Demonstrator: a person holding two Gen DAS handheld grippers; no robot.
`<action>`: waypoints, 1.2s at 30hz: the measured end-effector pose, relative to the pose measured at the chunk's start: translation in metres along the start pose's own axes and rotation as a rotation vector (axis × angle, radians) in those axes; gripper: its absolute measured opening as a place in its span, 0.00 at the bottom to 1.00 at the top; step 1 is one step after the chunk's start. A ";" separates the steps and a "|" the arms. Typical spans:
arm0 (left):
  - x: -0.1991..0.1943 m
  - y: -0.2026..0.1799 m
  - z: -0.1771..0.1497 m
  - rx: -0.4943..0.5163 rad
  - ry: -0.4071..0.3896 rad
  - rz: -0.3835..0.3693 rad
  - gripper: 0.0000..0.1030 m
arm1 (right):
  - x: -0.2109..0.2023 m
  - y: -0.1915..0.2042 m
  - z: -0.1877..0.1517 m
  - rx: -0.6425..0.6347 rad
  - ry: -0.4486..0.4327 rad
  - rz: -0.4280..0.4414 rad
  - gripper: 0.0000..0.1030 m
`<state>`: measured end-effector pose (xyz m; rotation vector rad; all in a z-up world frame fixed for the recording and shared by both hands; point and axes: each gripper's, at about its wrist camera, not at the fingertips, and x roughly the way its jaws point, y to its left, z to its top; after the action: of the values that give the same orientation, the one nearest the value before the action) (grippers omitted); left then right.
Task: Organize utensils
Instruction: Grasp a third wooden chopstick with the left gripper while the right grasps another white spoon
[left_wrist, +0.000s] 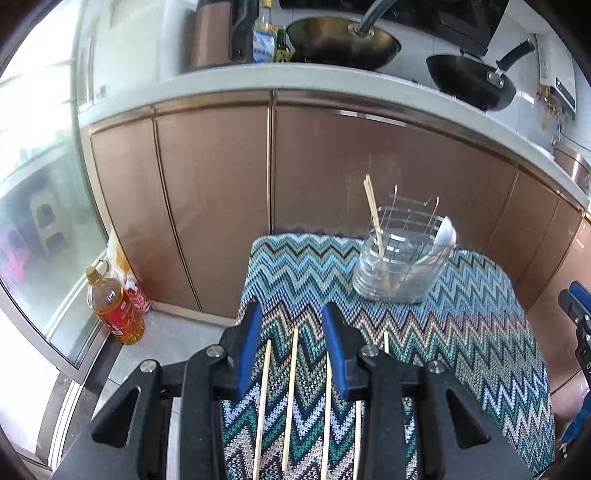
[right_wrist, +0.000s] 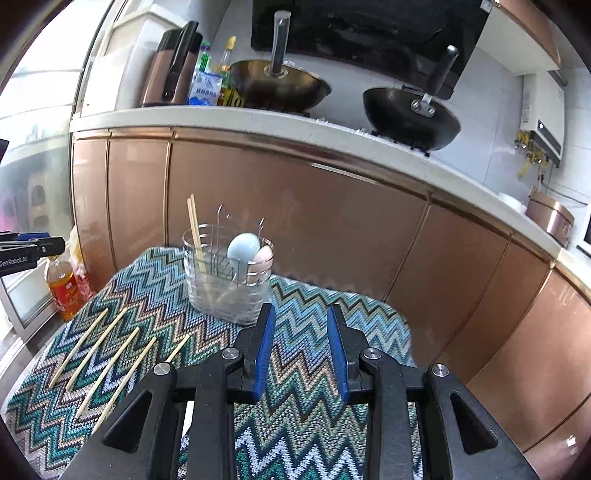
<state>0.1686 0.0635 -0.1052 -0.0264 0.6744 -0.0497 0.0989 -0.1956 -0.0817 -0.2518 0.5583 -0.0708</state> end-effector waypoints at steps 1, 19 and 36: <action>0.004 0.000 -0.002 -0.001 0.012 -0.005 0.31 | 0.005 -0.001 -0.001 0.009 0.015 0.025 0.28; 0.124 -0.007 -0.027 0.010 0.466 -0.223 0.30 | 0.142 0.016 -0.067 0.144 0.494 0.640 0.27; 0.185 -0.019 -0.033 0.061 0.682 -0.211 0.12 | 0.206 0.035 -0.072 0.135 0.653 0.836 0.14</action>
<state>0.2915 0.0339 -0.2457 -0.0221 1.3502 -0.2913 0.2354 -0.2050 -0.2557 0.1630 1.2647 0.6398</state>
